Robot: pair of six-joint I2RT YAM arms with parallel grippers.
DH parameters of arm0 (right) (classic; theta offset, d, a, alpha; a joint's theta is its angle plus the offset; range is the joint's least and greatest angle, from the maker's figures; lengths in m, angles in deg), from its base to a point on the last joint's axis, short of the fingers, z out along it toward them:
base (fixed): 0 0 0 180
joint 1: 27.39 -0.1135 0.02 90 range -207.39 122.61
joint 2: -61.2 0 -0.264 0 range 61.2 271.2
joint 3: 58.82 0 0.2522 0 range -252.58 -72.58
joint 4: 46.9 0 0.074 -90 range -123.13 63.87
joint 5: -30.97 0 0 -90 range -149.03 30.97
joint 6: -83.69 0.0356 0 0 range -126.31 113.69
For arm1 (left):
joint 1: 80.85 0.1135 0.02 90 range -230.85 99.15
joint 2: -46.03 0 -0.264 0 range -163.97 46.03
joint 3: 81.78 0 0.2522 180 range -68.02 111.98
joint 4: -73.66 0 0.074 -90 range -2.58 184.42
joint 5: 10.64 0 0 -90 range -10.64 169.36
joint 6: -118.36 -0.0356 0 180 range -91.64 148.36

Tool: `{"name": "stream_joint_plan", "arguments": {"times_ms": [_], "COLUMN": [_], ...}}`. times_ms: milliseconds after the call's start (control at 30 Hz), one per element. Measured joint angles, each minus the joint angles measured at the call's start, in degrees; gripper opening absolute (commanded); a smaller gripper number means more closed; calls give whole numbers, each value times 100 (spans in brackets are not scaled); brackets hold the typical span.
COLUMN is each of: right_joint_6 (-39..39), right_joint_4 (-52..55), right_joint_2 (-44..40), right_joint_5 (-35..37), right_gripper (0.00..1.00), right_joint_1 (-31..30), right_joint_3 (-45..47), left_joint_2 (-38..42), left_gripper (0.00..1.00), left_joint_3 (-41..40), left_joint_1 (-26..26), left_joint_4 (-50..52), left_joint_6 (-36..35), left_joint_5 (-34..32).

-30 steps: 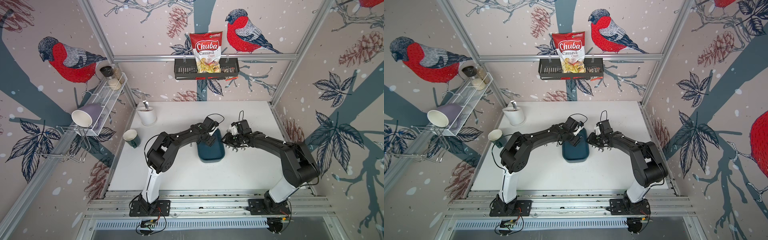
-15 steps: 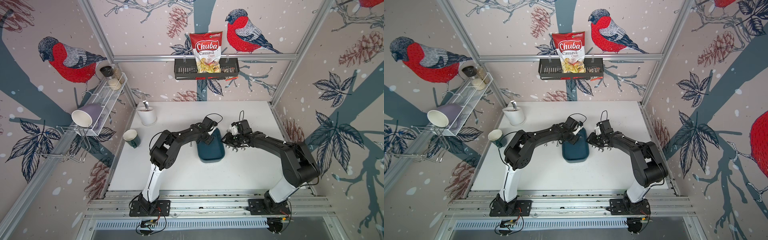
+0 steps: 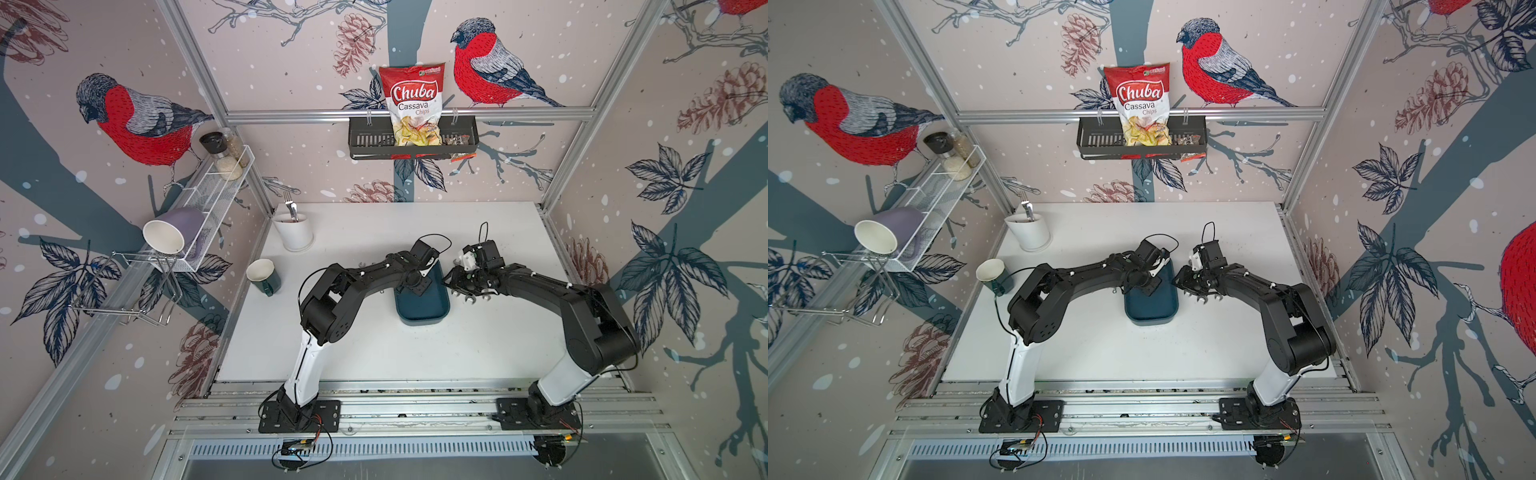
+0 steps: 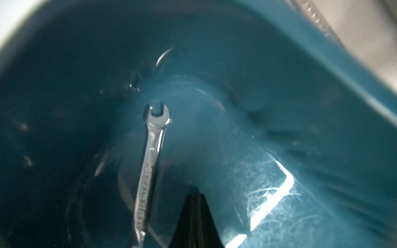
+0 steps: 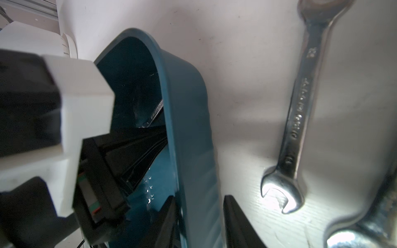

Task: Take out the wrench from the storage box
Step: Adjust the wrench in the storage box.

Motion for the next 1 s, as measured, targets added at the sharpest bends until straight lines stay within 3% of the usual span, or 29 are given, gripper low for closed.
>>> {"name": "stream_joint_plan", "arguments": {"times_ms": [100,600,800,1000], "right_joint_6": [0,-2,-4,-4], "right_joint_4": [0,-17,-74,-83], "right_joint_2": [-4,-22,-22,-22], "right_joint_5": [-2,-17,-59,-63], "right_gripper": [40,40,40,40], "right_joint_1": [0,28,28,33], "right_joint_3": [9,46,52,52], "left_joint_2": [7,4,-221,-313], "left_gripper": [33,56,56,41], "left_joint_3": [26,387,568,588], "left_joint_1": [-61,205,389,411], "left_joint_4": [122,487,426,428], "left_joint_6": [125,258,223,227], "left_joint_5": [-111,-393,-236,-74]}}
